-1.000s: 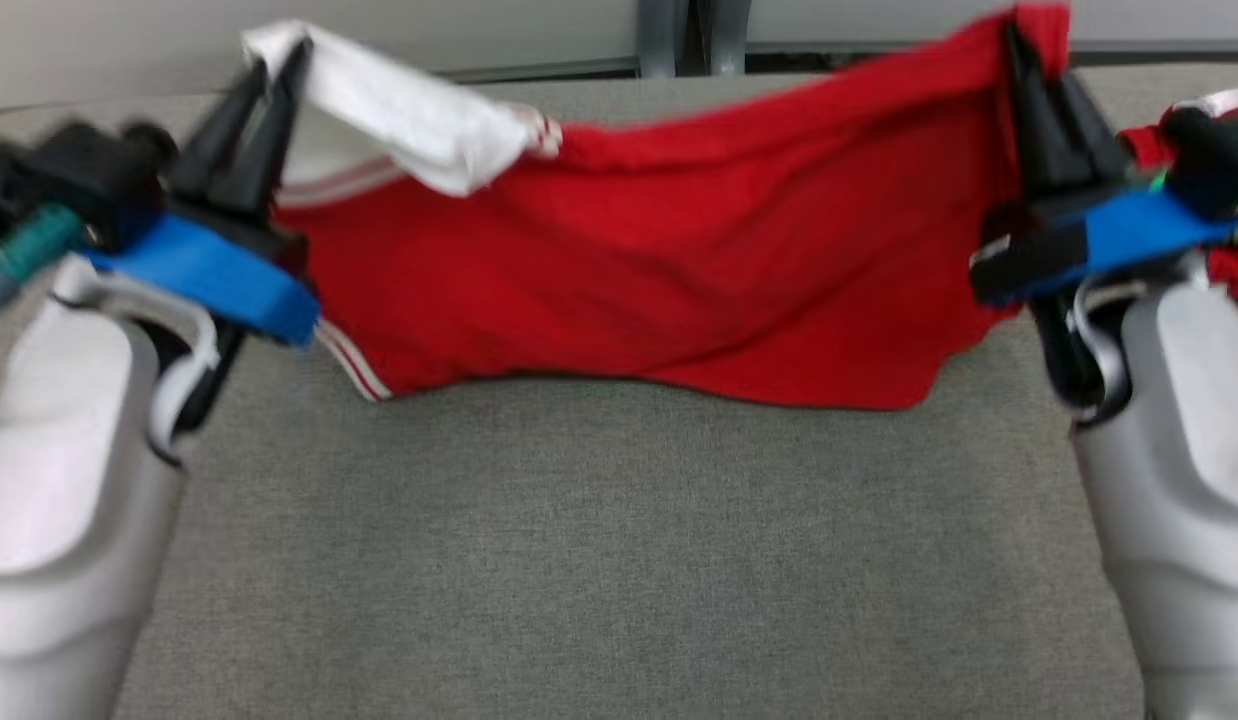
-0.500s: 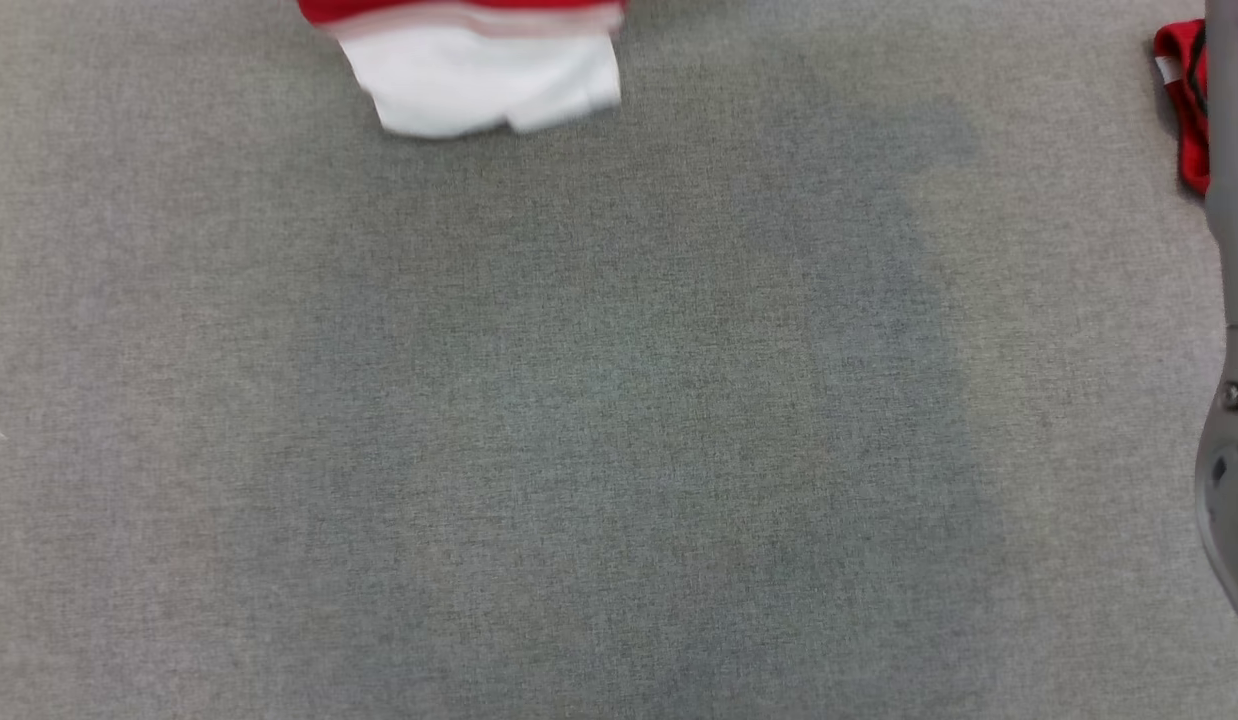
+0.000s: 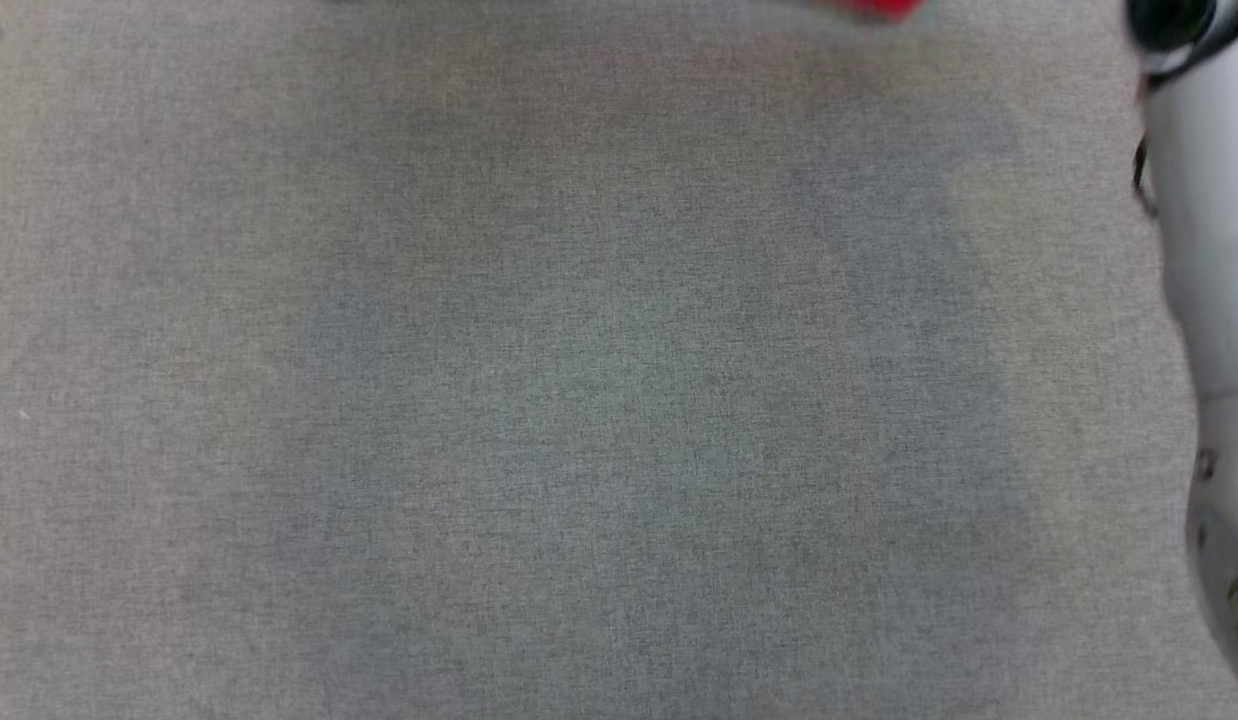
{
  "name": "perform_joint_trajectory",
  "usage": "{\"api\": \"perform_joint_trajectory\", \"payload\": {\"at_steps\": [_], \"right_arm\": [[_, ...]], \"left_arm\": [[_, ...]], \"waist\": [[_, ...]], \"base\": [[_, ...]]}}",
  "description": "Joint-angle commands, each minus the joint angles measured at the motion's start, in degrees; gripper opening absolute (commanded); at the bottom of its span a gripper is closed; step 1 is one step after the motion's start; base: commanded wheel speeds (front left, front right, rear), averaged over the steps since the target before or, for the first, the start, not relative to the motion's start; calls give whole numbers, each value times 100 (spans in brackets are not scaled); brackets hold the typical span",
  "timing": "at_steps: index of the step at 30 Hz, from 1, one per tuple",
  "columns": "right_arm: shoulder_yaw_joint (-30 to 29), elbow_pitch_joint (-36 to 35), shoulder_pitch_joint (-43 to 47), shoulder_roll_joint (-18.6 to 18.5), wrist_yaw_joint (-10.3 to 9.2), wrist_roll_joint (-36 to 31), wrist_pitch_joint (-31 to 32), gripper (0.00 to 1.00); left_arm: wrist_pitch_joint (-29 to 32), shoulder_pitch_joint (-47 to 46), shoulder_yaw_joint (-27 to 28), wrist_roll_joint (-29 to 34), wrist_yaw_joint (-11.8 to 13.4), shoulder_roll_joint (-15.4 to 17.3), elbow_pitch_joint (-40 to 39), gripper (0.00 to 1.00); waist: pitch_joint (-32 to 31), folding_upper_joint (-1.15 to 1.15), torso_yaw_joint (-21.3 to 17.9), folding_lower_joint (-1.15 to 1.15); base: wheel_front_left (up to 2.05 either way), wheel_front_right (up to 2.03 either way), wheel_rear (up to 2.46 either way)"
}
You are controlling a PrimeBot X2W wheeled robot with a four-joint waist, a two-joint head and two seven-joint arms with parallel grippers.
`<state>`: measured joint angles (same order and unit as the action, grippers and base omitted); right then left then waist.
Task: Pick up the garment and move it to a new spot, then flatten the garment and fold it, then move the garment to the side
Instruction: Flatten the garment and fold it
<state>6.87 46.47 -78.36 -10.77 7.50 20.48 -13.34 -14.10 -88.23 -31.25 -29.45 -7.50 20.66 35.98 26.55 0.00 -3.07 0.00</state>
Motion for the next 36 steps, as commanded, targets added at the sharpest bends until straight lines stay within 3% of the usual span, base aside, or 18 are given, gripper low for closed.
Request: {"api": "perform_joint_trajectory", "payload": {"at_steps": [1, 5, 13, 19, 28, 36], "right_arm": [[71, -83, 355, -68, -2, 96, -77, 0], [223, -449, 1435, -70, -2, 250, -156, 0], [138, -1641, 4171, -11, -2, 439, -191, 0], [105, -2407, 5837, 5, -2, 524, 54, 0], [-179, -3263, 7545, -46, -2, 256, 699, 0], [-684, -4325, 9001, 149, -2, 79, 1507, 0]], "left_arm": [[-77, 362, 77, -43, 34, 88, -144, 0], [-111, 1726, 213, -29, 302, 242, -768, 0], [-113, 5136, 654, -118, 1215, 440, -2757, 0], [-113, 7112, 797, -224, 1684, 543, -3680, 0], [-114, 8805, 617, -326, 2026, 457, -4259, 0], [-114, 9761, 452, -366, 2185, 457, -4477, 0]], "waist": [[-16, 0, 5, 0], [-240, 0, -25, 0], [-844, 0, -27, 0], [-1187, 0, 11, 0], [-1692, 0, 127, 0], [-2049, 0, 248, 0]], "base": [[0, 0, 0], [0, 0, 0], [0, 0, 0], [0, 0, 0], [0, 0, 0], [0, 0, 0]]}}
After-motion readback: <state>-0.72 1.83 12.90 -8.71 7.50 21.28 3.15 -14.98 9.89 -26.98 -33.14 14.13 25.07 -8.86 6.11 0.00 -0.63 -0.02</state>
